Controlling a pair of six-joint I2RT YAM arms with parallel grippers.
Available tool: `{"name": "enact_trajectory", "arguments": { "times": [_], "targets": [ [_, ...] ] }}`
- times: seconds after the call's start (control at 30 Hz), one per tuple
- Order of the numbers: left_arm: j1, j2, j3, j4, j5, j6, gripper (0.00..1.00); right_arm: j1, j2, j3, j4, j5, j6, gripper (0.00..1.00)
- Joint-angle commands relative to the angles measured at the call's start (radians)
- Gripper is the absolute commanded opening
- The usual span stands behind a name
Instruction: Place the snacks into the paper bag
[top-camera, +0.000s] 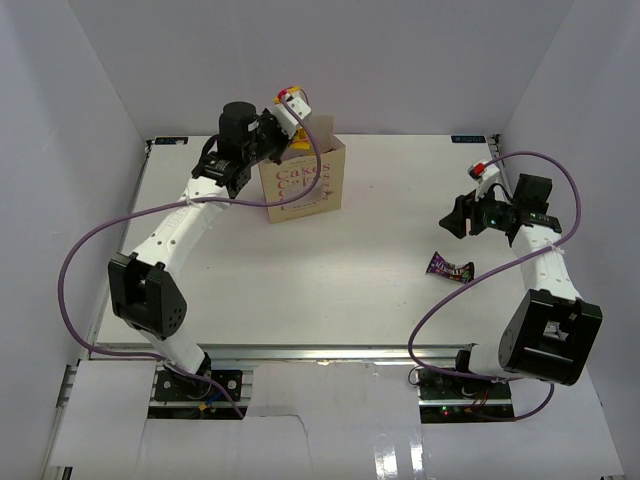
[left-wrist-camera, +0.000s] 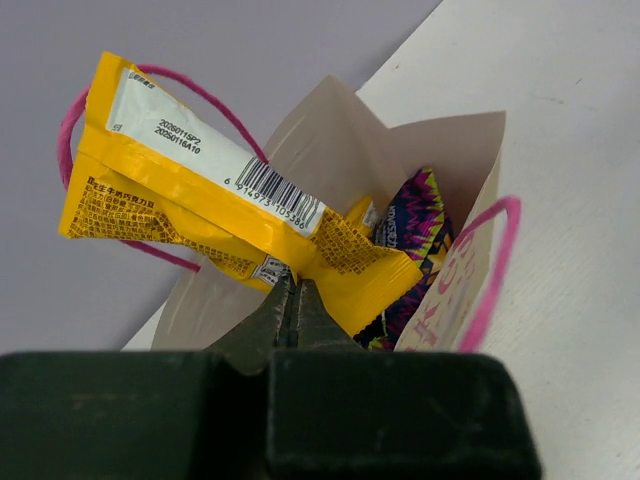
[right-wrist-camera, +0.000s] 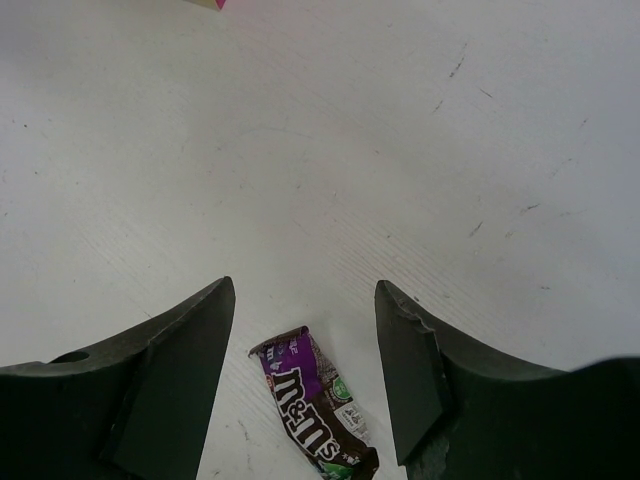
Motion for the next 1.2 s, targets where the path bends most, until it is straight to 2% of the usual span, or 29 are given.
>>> {"name": "enact_trajectory", "arguments": {
  "times": [0.0, 0.2, 0.33, 0.37, 0.43, 0.47, 0.57, 0.63, 0.67, 0.77, 0.9, 1.03, 1.17],
  "targets": [
    [0.003, -0.032, -0.025, 0.052, -0.030, 0.108, 0.00, -0.003, -0.022, 0.001, -0.015, -0.015, -0.004, 0.64],
    [0.004, -0.031, -0.071, 0.069, 0.025, 0.189, 0.00, -0.003, -0.021, 0.001, -0.021, -0.015, -0.008, 0.64],
    [0.003, -0.034, -0.102, 0.089, 0.013, 0.237, 0.00, -0.003, -0.022, -0.002, -0.021, -0.015, -0.008, 0.64],
    [0.004, -0.032, -0.109, 0.098, 0.007, 0.239, 0.03, -0.003, -0.024, -0.003, -0.022, -0.016, -0.008, 0.64],
    [0.004, -0.034, -0.120, 0.115, -0.010, 0.234, 0.19, -0.003, -0.022, -0.005, -0.022, -0.016, -0.008, 0.64],
    [0.003, -0.035, -0.131, 0.125, -0.008, 0.231, 0.40, -0.003, -0.021, -0.005, -0.024, -0.016, -0.008, 0.64],
    [0.003, -0.037, -0.140, 0.148, -0.001, 0.193, 0.67, -0.003, -0.016, 0.001, -0.056, -0.019, -0.028, 0.65],
    [0.004, -0.043, -0.137, 0.161, 0.002, 0.151, 0.75, -0.002, -0.008, 0.015, -0.117, -0.024, -0.068, 0.66],
    [0.004, -0.046, -0.134, 0.167, 0.001, 0.134, 0.82, 0.003, -0.005, 0.021, -0.148, -0.019, -0.089, 0.67],
    [0.004, -0.077, -0.134, 0.188, -0.005, 0.062, 0.89, 0.032, 0.012, 0.043, -0.307, 0.051, -0.235, 0.73],
    [0.004, -0.152, -0.155, 0.207, -0.031, -0.047, 0.92, 0.047, 0.018, 0.027, -0.476, 0.192, -0.433, 0.80],
    [0.004, -0.267, -0.235, 0.205, -0.112, -0.162, 0.93, 0.047, -0.018, -0.048, -0.515, 0.336, -0.562, 0.82],
    [0.006, -0.414, -0.379, 0.193, -0.231, -0.312, 0.98, 0.058, 0.008, -0.106, -0.448, 0.424, -0.619, 0.81]
  ]
}}
